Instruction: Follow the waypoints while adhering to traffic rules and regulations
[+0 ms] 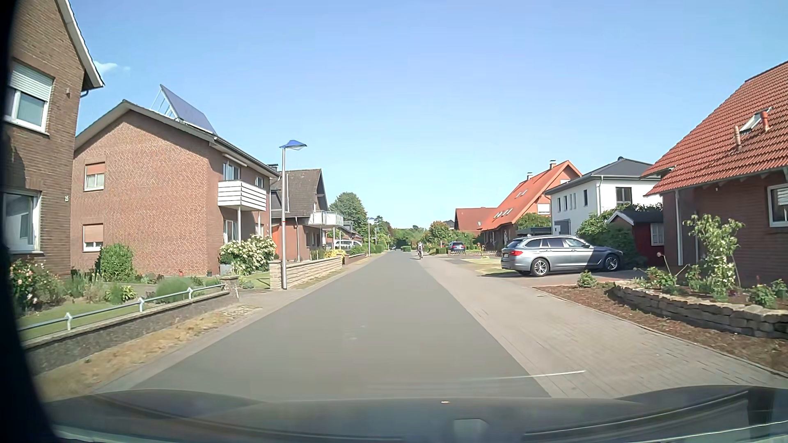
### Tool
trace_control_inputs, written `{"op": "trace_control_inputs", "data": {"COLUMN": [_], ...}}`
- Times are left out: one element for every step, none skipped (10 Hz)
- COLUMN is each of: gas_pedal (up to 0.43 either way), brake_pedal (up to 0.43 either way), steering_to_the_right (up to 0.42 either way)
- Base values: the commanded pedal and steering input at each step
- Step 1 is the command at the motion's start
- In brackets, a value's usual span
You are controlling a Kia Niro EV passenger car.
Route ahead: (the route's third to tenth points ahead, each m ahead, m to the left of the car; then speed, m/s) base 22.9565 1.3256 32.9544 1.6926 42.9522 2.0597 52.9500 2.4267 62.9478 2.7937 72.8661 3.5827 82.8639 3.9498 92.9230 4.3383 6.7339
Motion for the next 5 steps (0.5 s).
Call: {"op": "trace_control_inputs", "data": {"gas_pedal": [0.157, 0.157, 0.15, 0.15, 0.15], "brake_pedal": [0.006, 0.006, 0.006, 0.006, 0.006], "steering_to_the_right": [-0.014, -0.014, -0.015, -0.015, -0.014]}}
